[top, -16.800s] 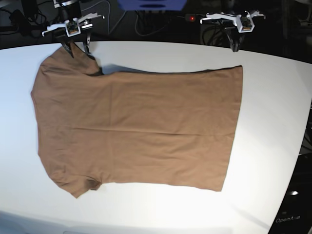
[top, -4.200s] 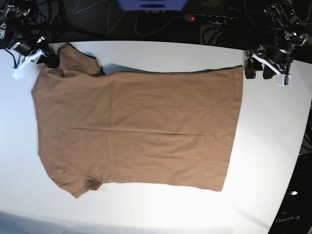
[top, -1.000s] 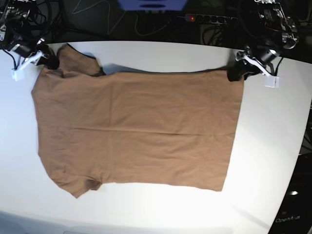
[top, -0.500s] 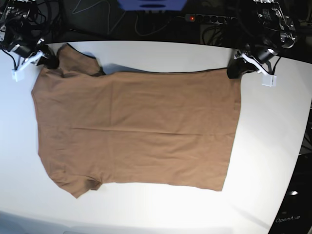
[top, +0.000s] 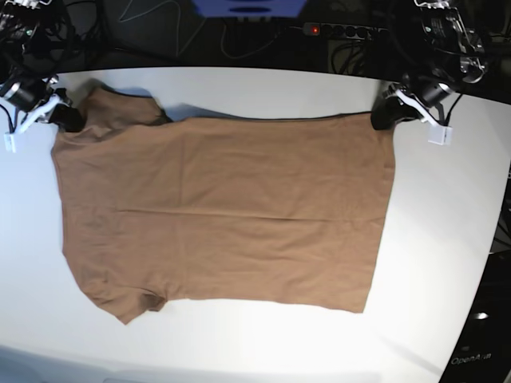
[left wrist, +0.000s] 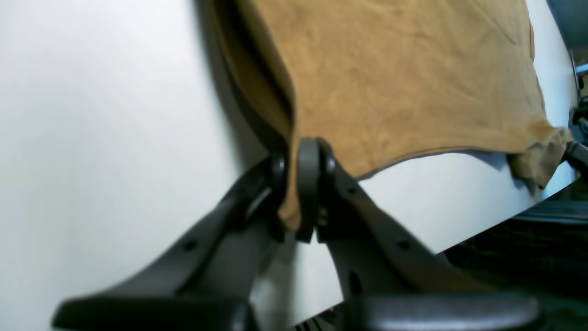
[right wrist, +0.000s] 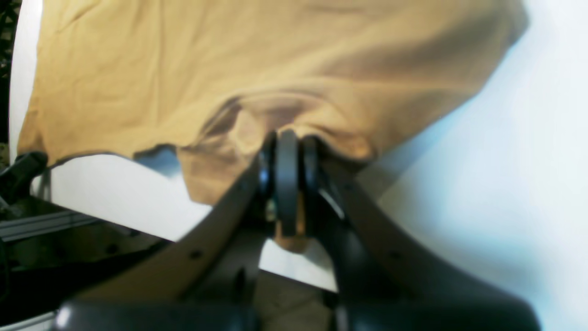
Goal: Fold the T-shirt properly
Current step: 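Lift both shoulder corners and drag them across the shirt toward the hem, then hold both corners and pull them back toward the collar edge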
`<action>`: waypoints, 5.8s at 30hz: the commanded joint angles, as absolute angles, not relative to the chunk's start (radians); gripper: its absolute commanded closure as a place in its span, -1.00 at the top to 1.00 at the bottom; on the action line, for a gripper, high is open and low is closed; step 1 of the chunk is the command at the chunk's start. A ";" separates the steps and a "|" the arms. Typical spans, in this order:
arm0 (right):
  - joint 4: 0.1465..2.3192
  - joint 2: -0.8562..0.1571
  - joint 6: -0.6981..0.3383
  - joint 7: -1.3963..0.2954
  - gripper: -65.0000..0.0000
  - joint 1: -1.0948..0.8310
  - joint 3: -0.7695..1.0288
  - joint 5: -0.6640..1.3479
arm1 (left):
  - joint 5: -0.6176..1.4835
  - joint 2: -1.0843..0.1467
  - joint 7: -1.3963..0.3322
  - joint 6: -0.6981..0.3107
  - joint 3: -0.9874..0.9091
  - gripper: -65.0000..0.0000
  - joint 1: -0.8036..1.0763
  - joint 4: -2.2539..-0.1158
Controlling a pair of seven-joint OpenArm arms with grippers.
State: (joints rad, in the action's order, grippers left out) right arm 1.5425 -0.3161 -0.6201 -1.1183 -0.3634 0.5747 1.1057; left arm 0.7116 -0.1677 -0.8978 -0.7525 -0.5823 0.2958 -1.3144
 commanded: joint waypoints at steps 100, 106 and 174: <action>1.552 -0.390 -0.684 -0.901 -0.98 0.127 0.294 0.644 | 0.214 -0.193 -0.989 -0.698 -0.426 -0.90 -0.257 -1.411; 1.554 -0.372 -0.694 -0.897 -0.98 0.114 0.294 0.588 | 0.213 -0.193 -0.967 -0.698 -0.426 -0.90 -0.288 -1.374; 1.425 -0.340 -0.694 -0.507 -0.98 0.065 0.176 0.317 | 0.213 -0.252 -0.624 -0.698 -0.271 -0.90 -0.410 -1.030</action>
